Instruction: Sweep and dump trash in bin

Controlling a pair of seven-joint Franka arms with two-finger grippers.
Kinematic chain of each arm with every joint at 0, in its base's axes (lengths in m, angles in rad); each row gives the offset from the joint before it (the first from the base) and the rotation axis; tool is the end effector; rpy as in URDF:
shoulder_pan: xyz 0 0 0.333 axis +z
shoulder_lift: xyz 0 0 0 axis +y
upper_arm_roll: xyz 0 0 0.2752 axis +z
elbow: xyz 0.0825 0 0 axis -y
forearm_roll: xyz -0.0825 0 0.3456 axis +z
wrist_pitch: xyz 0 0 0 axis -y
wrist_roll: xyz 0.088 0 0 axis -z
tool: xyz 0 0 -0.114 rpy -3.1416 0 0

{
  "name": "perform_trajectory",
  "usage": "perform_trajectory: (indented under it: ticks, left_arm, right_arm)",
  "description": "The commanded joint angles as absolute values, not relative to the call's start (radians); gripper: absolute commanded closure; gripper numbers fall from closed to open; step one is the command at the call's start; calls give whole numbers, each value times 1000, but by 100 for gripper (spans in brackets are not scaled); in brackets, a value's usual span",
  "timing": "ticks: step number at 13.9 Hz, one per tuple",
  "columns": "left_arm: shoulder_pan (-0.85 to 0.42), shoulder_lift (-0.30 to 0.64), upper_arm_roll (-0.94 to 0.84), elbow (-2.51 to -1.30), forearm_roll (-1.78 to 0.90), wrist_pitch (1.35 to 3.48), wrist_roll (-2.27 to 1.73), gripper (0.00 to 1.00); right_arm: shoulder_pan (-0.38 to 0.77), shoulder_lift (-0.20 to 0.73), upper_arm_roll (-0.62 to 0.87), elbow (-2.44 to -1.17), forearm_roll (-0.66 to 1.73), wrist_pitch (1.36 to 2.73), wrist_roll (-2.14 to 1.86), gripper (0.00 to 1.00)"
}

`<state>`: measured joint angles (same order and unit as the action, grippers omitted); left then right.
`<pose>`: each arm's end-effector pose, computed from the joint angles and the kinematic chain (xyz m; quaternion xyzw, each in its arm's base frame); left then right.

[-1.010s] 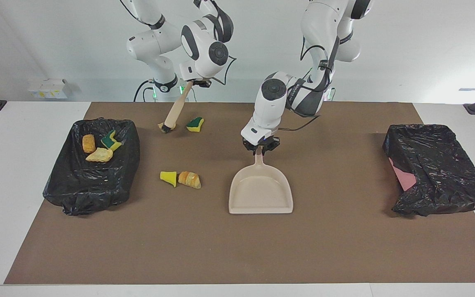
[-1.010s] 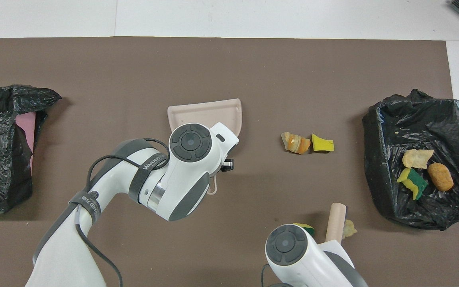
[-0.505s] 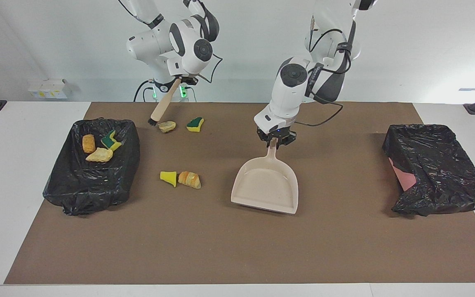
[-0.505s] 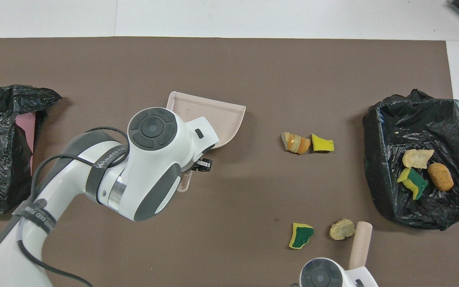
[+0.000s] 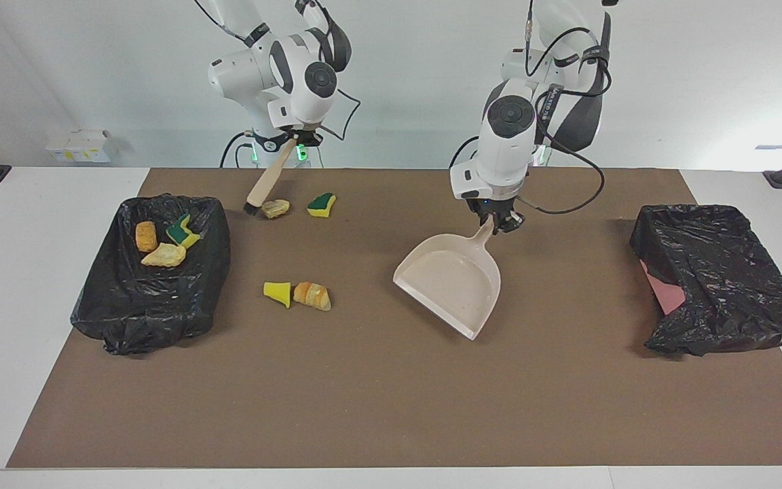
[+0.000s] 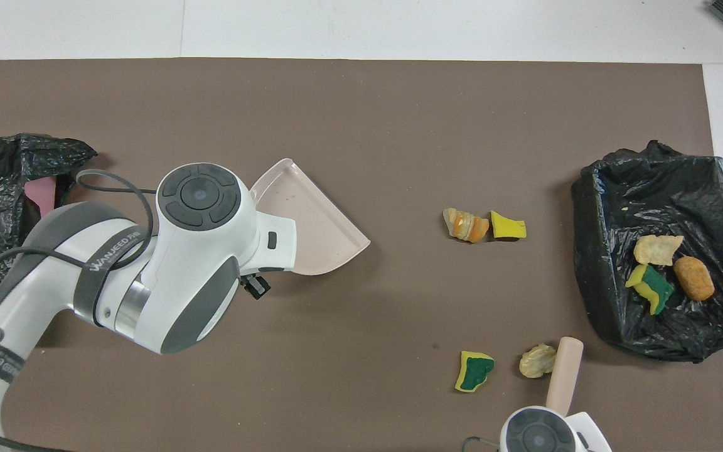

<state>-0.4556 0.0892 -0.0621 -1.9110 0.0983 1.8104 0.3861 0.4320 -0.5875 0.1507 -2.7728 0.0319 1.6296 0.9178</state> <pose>0.4568 -0.2494 0.4028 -0.8875 0.4489 0.0914 0.0498 0.2195 0.1408 0.3311 0.9421 -0.1886 -0.1877 0.2043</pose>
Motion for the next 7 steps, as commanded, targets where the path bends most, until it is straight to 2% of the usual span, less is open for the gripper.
perform_trajectory:
  ticks: [1, 4, 7]
  left_arm:
    - [-391, 52, -67, -1950, 132, 1815, 608, 100]
    - [-331, 81, -69, -1922, 133, 1833, 774, 100]
    - [-330, 86, -67, -1924, 130, 1914, 1015, 100]
  right_arm:
    - [312, -581, 156, -2793, 54, 1695, 780, 100]
    - [307, -511, 158, -2755, 150, 1804, 772, 100]
    - [314, -375, 160, -2619, 239, 1828, 785, 100]
